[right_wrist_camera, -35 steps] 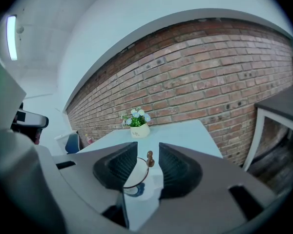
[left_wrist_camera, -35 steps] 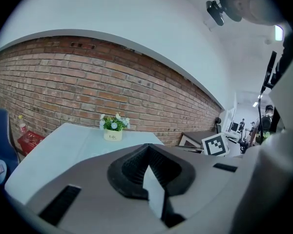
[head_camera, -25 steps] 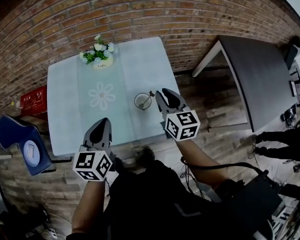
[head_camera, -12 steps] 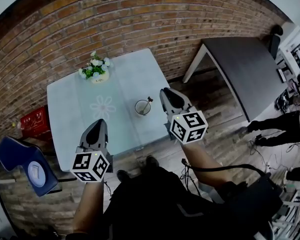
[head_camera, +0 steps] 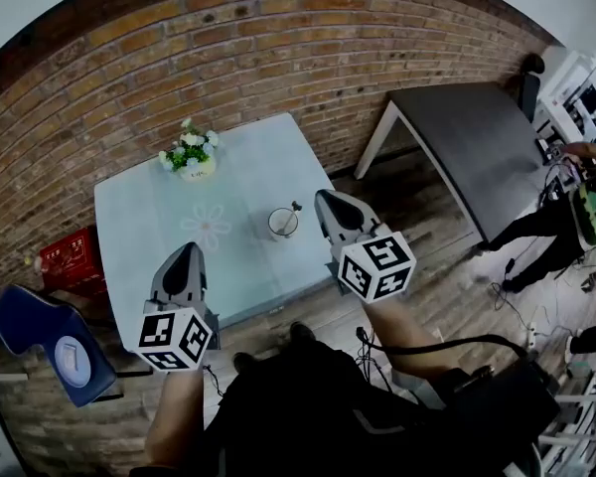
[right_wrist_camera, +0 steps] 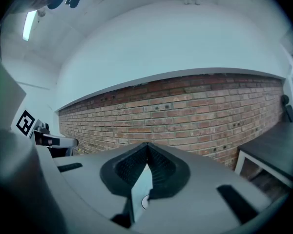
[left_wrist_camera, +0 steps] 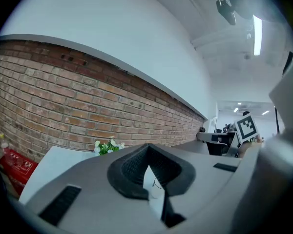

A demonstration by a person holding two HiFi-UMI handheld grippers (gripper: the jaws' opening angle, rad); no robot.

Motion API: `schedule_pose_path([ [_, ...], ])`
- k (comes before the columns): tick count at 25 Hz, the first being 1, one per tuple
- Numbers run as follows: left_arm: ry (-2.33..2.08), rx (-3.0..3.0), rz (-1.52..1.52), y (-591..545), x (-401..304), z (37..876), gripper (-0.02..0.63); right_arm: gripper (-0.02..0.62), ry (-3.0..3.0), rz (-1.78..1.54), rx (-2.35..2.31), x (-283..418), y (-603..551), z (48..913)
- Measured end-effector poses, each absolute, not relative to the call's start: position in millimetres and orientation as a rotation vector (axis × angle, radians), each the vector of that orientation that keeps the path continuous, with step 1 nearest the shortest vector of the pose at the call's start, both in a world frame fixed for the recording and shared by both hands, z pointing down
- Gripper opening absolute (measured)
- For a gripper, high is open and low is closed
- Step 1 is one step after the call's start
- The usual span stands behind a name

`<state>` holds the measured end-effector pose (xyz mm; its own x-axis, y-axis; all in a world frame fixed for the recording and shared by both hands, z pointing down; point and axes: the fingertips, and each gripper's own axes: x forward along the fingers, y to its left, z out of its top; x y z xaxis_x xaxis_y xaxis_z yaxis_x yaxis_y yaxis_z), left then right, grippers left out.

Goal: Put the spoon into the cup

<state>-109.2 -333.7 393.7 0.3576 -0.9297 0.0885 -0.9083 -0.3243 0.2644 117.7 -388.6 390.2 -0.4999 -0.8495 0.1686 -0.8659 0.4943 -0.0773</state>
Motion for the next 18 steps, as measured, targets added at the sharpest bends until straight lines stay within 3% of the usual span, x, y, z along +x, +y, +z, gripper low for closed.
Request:
schedule_pose_path([
  [18,-1.657,2.384,-0.134,-319,-118,381,0.009,0.018,-2.612,0.178,1.507,107,-371,377],
])
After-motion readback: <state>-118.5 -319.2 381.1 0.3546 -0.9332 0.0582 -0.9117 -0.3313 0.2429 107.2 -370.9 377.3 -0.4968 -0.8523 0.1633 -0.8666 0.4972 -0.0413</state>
